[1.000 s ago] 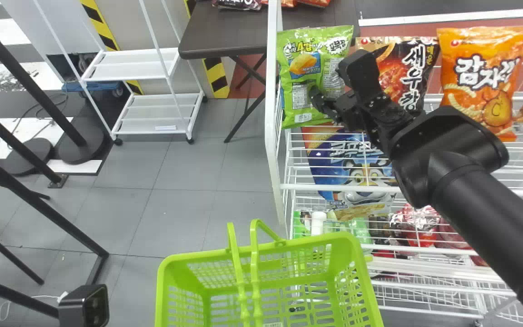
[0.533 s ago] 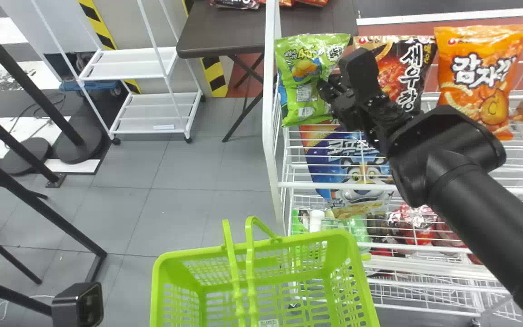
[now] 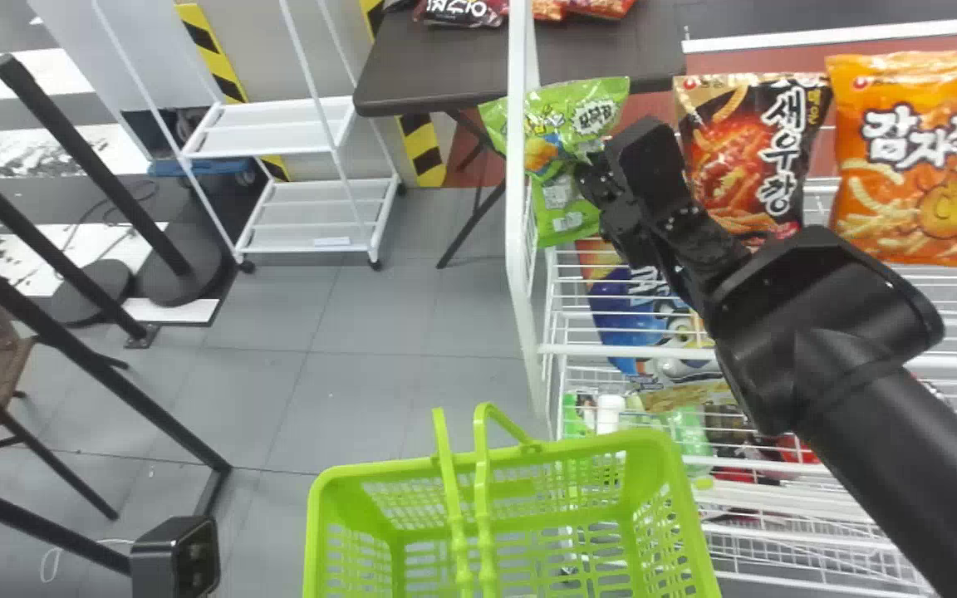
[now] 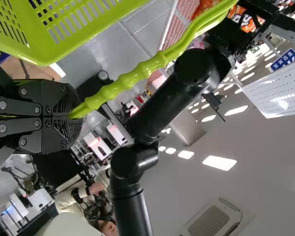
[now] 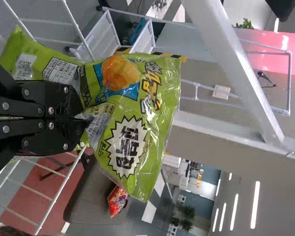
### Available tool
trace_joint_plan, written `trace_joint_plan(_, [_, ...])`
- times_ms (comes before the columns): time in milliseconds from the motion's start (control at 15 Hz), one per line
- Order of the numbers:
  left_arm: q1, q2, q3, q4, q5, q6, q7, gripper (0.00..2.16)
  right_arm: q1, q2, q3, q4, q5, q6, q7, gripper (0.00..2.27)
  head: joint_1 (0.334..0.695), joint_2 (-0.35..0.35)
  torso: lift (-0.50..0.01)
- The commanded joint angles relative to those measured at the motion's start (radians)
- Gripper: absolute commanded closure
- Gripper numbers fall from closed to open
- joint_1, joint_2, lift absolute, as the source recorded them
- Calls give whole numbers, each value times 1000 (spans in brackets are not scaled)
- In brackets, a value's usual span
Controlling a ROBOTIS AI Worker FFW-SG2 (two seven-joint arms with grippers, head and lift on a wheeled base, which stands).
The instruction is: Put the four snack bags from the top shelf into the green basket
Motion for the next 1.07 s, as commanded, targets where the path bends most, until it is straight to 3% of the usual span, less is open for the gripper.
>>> trace_joint_plan(0, [-12,6,5,7,4,0,-11,2148,80,1,-9,-144,80,105,-21,2246,695,246,-4])
trace_joint_plan(200, [-31,18,5,15,10,0,-11,2148,177,1,-36,-302,174,175,-37,2246,695,252,-4])
trace_joint_plan(533, [-52,32,3,15,12,3,-11,2148,317,1,-72,-549,186,289,-36,2246,695,246,-4])
trace_joint_plan(1000, [-98,52,-9,21,9,40,-11,2148,660,1,-191,-1072,185,565,-16,2246,695,193,-4])
